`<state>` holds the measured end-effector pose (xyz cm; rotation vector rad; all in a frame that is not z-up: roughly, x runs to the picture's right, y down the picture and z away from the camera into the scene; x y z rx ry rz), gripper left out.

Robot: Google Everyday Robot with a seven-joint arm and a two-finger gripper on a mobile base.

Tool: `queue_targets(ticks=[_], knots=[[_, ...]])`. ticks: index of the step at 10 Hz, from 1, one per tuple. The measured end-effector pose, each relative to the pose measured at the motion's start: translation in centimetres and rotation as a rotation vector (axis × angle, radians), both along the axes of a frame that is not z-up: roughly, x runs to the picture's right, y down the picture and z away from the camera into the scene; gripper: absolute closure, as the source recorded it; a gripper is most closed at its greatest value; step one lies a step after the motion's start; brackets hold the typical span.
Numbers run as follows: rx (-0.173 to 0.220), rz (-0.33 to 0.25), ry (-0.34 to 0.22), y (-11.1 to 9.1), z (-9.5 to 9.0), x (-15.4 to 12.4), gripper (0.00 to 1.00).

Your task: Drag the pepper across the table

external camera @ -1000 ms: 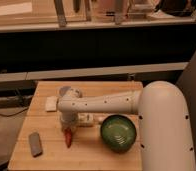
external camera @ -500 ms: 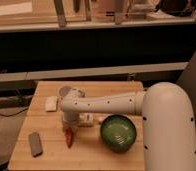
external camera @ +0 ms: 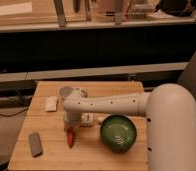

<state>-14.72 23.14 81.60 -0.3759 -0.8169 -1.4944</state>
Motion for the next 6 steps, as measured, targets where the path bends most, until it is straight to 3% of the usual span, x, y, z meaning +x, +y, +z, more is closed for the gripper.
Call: queue_targets(ticks=[6], knots=[[-0.001,0.018,-0.006,-0.69,-0.16,0.96,1.0]])
